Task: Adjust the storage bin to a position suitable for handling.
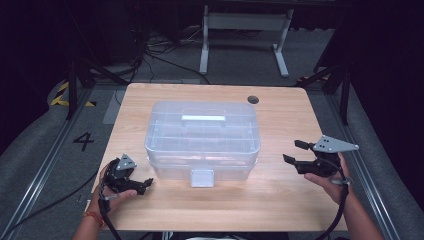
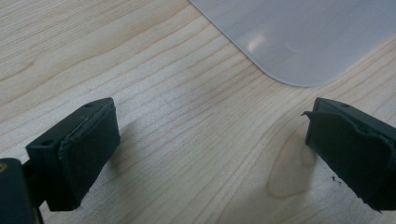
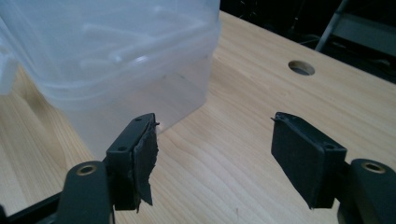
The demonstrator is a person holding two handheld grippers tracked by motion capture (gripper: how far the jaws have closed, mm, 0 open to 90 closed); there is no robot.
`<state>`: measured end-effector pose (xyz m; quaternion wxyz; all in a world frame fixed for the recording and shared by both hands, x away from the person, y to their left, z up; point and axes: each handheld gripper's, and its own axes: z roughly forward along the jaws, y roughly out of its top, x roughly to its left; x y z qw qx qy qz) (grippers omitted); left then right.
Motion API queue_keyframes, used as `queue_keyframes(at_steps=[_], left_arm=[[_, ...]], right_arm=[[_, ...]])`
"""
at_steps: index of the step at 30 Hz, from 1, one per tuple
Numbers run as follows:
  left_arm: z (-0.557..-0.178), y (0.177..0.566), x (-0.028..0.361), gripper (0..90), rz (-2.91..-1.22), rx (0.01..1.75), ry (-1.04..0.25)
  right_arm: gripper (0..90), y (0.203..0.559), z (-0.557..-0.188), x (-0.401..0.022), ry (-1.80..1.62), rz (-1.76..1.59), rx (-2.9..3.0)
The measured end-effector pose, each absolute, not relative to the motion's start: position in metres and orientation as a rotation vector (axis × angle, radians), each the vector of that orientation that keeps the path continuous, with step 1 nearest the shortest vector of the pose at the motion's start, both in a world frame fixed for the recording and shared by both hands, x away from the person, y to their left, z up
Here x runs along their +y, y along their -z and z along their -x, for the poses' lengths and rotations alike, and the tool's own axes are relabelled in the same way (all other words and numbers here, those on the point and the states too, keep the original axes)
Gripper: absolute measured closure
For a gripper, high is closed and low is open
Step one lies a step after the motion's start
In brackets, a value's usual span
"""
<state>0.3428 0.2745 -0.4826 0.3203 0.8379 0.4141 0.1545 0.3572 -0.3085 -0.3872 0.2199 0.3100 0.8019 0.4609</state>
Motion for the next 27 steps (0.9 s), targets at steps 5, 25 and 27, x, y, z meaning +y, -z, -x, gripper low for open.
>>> queue_keyframes(at_steps=[5, 25, 27], left_arm=[[-0.343, 0.483, 0.274, 3.4, -2.2, 1.088, -0.407], [-0.343, 0.482, 0.275, 3.5, -2.205, 1.086, -0.407], [-0.343, 0.483, 0.275, 3.5, -2.204, 1.086, -0.407]], right_arm=[[32.2, 0.374, -0.359, -0.303, -1.275, -0.82, 2.214], [33.7, 0.314, -0.378, -0.25, -1.348, -0.615, 2.233], [33.7, 0.314, -0.379, -0.247, -1.351, -0.616, 2.239]])
